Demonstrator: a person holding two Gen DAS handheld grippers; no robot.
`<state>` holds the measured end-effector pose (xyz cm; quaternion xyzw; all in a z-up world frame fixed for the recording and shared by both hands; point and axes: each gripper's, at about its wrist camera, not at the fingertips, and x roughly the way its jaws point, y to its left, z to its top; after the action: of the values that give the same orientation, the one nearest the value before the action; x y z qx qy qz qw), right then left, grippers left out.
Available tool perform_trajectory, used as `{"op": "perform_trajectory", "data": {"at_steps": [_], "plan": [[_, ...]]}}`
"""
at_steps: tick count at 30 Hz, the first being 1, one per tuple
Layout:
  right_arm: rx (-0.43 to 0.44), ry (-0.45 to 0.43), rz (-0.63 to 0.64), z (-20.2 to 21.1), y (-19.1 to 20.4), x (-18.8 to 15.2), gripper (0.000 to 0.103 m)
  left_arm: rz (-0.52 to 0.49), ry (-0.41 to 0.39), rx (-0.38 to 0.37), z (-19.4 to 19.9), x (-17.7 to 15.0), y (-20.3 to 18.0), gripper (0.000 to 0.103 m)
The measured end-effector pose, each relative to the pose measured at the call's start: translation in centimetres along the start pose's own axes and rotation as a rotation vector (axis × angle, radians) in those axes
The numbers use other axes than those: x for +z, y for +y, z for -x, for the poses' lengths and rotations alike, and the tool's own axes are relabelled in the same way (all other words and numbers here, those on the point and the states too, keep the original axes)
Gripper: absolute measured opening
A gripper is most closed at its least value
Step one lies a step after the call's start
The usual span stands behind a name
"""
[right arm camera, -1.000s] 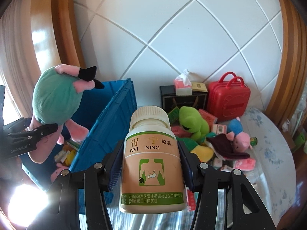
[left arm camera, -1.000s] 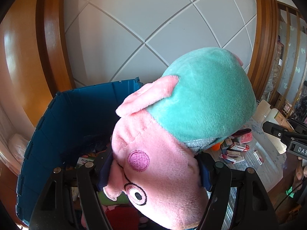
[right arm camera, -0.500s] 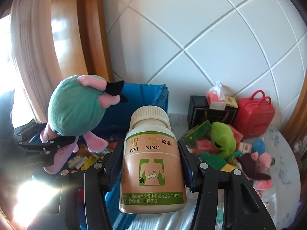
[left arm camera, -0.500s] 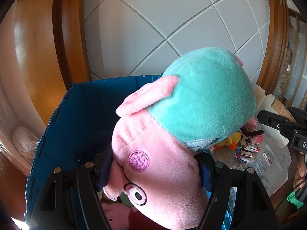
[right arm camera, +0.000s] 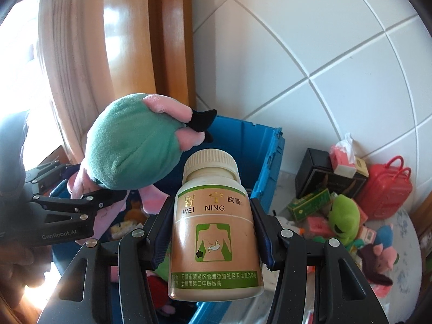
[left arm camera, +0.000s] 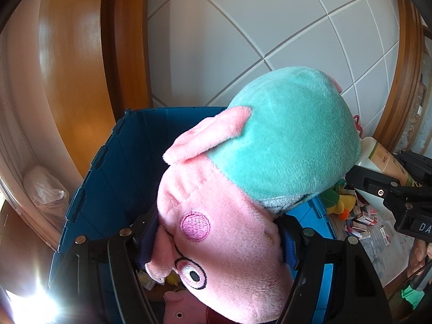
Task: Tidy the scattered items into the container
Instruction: 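Hold the pig plush and bottle with both tools above the blue crate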
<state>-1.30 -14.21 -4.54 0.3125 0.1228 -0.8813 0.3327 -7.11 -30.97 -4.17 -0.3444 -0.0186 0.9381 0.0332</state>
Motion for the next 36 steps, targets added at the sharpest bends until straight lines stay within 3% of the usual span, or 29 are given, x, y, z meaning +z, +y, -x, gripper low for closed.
{"op": "perform_trajectory", "data": {"at_steps": [15,33,35,36], "plan": [[0.026,0.02,0.05,-4.0,3.1,3.0,0.053,0.045,0.007,0.073,-2.5,1.4,5.0,0.072],[0.032,0.061,0.056,-6.3,3.9,2.9,0.053,0.079,0.002,0.114,-4.0,1.9,7.2,0.072],[0.028,0.049,0.062,-6.3,4.0,3.0,0.053,0.101,0.001,0.139,-4.1,2.1,7.7,0.081],[0.021,0.042,0.067,-6.3,4.1,3.1,0.059,0.118,0.004,0.157,-4.3,2.1,8.1,0.085]]}}
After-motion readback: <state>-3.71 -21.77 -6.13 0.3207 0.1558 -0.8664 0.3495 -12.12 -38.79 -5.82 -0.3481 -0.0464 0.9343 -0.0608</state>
